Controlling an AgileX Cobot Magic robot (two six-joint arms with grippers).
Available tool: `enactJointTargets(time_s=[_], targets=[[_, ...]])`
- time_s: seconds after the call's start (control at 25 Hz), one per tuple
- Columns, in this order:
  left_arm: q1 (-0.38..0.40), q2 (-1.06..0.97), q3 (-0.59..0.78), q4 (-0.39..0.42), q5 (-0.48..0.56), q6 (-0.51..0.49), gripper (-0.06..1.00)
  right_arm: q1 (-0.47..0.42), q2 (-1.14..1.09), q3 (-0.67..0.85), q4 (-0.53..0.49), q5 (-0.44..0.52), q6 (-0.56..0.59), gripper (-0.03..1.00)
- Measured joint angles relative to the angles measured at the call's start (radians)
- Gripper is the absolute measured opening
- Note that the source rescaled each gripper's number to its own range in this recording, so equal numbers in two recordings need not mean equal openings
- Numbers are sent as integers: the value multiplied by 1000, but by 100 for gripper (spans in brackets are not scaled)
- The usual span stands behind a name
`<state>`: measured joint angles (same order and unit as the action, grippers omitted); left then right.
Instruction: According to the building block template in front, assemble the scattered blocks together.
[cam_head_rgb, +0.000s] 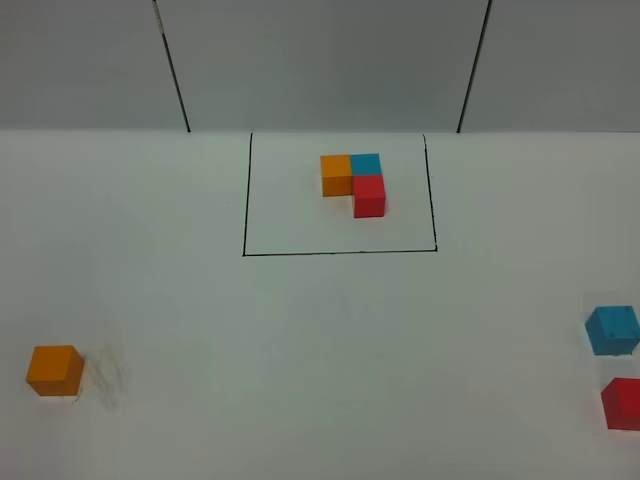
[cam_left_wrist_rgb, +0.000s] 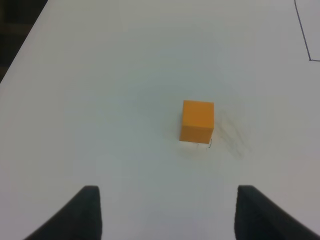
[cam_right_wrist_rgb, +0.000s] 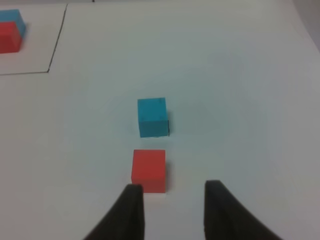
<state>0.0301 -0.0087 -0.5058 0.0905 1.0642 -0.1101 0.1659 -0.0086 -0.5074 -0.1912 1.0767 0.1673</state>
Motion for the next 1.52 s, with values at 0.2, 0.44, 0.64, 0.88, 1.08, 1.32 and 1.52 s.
enactJointTargets(time_s=[0.2, 0.44, 0.64, 0.88, 1.08, 1.32, 1.52], targets=[[0, 0, 0, 0, 0, 0, 29, 0, 0, 0, 0, 0, 0, 0], [0, 0, 0, 0, 0, 0, 29, 0, 0, 0, 0, 0, 0, 0], [0, 0, 0, 0, 0, 0, 29, 0, 0, 0, 0, 0, 0, 0], [0, 0, 0, 0, 0, 0, 29, 0, 0, 0, 0, 0, 0, 0], [0, 68, -18, 0, 9, -18, 31, 0, 0, 0, 0, 0, 0, 0], [0, 368, -159, 0, 19, -39, 52, 0, 0, 0, 0, 0, 0, 0], [0, 655, -299, 0, 70, -39, 72, 0, 0, 0, 0, 0, 0, 0]])
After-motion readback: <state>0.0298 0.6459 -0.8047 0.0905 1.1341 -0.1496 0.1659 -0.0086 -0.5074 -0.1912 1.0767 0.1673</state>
